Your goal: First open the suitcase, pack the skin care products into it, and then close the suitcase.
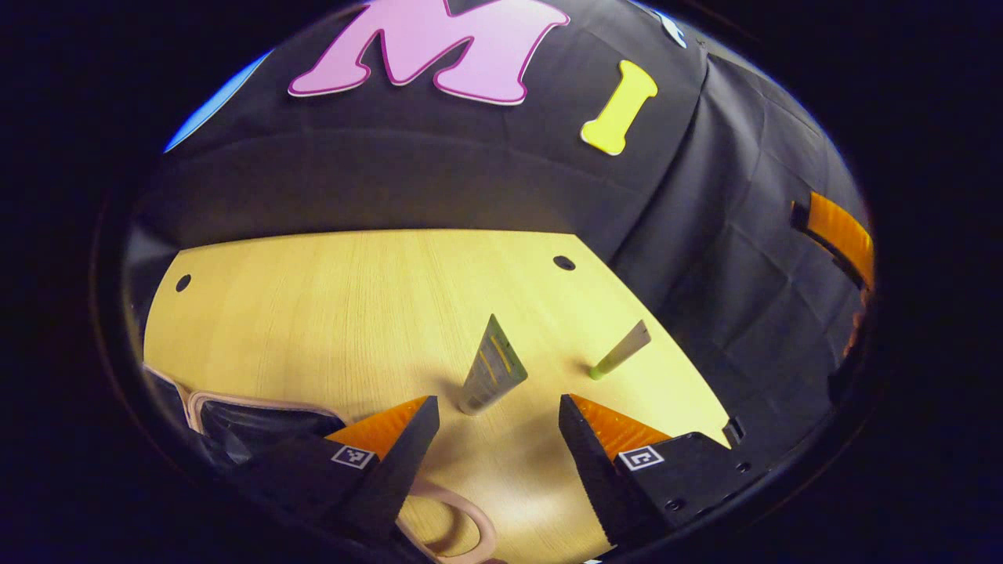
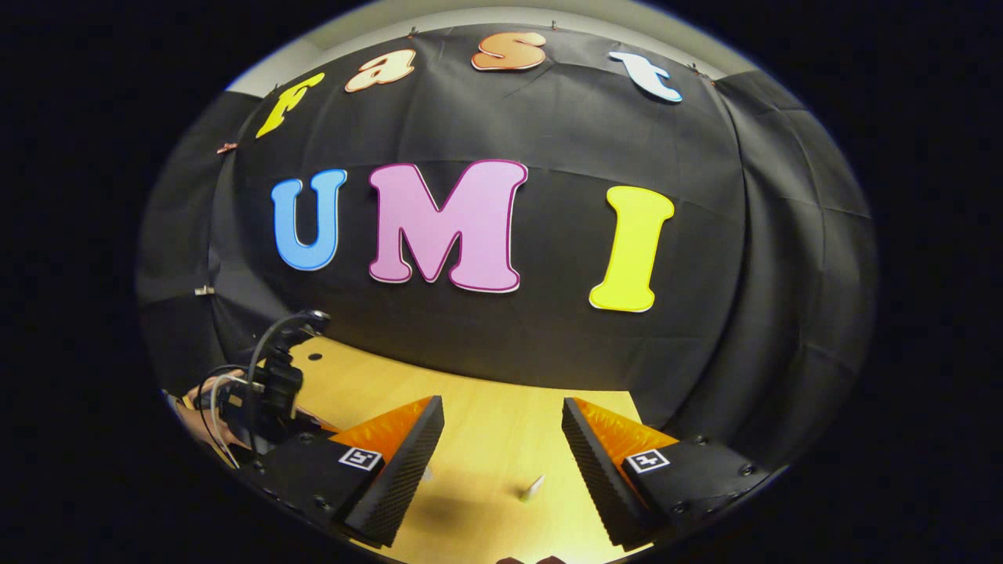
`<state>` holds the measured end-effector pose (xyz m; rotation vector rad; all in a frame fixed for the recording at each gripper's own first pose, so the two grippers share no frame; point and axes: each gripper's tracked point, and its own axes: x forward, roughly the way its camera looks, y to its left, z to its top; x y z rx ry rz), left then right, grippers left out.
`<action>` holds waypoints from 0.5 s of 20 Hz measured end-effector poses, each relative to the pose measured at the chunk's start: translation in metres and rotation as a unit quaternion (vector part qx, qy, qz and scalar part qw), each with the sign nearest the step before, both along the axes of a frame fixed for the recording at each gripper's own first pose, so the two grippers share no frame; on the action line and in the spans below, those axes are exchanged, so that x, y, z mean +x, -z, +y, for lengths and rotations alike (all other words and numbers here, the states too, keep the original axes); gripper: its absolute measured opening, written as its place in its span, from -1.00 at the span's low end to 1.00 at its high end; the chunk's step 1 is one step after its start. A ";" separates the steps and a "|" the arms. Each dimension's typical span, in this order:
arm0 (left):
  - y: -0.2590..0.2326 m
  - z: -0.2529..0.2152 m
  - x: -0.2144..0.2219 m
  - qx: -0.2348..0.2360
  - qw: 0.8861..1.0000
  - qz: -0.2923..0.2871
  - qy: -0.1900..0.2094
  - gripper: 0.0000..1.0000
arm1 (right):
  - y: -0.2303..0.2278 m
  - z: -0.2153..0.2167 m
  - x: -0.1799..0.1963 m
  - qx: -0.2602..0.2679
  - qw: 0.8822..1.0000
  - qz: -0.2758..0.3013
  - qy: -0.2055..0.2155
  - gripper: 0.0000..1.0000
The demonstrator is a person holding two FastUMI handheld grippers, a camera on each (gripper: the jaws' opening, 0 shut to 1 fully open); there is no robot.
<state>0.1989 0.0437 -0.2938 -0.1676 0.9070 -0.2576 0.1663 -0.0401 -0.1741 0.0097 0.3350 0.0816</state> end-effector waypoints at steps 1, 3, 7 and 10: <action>0.020 -0.005 0.005 0.006 1.000 0.012 0.000 0.94 | 0.013 -0.001 -0.001 0.012 1.000 0.016 -0.002 0.93; 0.054 -0.010 0.020 0.020 0.999 0.036 -0.003 0.94 | 0.039 -0.003 -0.006 0.040 0.998 0.054 -0.002 0.93; 0.089 -0.024 0.039 0.000 0.997 0.069 -0.020 0.91 | 0.086 -0.029 -0.007 0.045 0.994 0.099 0.026 0.93; 0.091 -0.040 0.035 -0.039 0.995 0.095 -0.013 -0.06 | 0.127 -0.038 -0.007 0.042 0.990 0.129 0.035 0.93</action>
